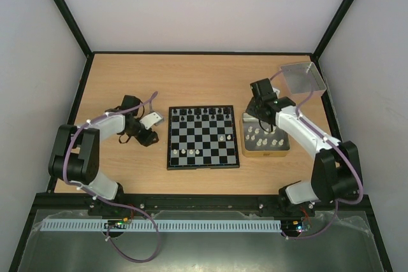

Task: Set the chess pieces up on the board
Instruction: Move the chessboard to the center of the board, then pick up the chess piece from the storage box.

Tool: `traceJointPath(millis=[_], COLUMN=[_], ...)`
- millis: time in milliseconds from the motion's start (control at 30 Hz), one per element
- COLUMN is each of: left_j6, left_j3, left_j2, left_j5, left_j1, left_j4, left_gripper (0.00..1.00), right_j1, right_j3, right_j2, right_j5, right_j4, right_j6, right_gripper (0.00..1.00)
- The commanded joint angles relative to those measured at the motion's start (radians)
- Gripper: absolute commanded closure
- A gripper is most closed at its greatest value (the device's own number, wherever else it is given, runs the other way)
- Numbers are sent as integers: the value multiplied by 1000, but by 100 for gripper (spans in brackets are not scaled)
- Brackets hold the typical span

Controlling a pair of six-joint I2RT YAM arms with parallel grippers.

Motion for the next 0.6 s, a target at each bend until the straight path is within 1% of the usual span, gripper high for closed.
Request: traceJointPath(millis=[0, 33, 100, 133, 233, 300, 433, 567], left_j6=[-84, -98, -119, -130, -163, -185, -215, -258], left_j3=[-56, -60, -62, -60, -54, -47, -40, -28], left_j2=[33, 34, 36, 36, 36, 45, 51, 39], left_j5=[-85, -84, -78, -76, -78, -75, -79, -86], left_j1=[12, 14, 17, 20, 25, 27, 29, 62], left_j4=[-25, -12, 2, 7, 24, 27, 39, 60], left_gripper=[39, 37, 36, 34, 33, 33, 33, 33], right_j1=[6, 5, 5, 6, 4, 5, 4, 4], right_j3=[-77, -87, -100, -103, -108, -103, -96, -99], right_j2=[-98, -115, -141, -154, -160, -146, -107, -68], right_j5=[37, 33, 32, 35, 28, -11, -72, -91], right_j4=[-91, -99, -115, -121, -130, -127, -123, -113], right_j6=[19, 21, 25, 23, 7, -8, -31, -43], right_gripper=[75, 70, 65, 61, 56, 51, 51, 60])
